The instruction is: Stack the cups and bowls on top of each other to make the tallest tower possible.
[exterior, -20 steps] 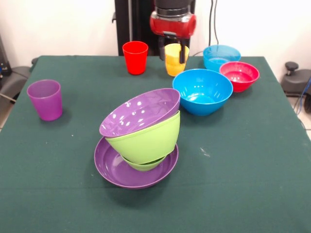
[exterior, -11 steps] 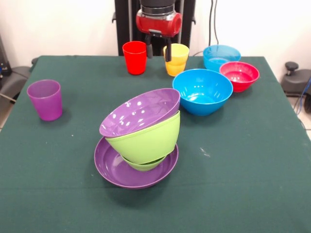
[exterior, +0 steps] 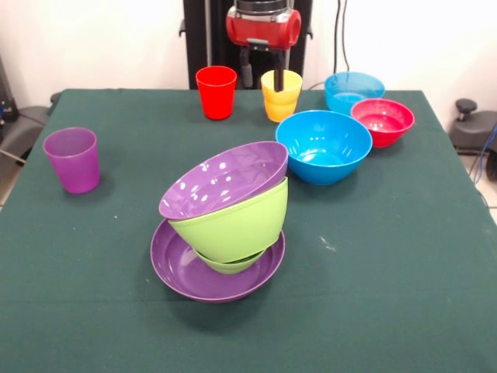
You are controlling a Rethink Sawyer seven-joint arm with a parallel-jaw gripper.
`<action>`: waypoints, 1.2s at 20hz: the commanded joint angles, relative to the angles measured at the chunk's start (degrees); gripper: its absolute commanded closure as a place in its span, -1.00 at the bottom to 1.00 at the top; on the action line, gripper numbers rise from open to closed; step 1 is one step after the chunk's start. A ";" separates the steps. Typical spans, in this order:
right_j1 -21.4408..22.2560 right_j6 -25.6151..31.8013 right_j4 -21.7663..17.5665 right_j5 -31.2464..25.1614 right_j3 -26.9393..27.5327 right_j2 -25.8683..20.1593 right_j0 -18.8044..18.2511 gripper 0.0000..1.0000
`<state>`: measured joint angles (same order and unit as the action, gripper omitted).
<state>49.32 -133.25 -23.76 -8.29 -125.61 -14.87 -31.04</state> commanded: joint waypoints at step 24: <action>-4.12 -0.63 -0.30 -0.57 2.55 -1.42 3.22 -1.00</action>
<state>51.33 -133.25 -20.46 -9.22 -125.61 -17.28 -28.46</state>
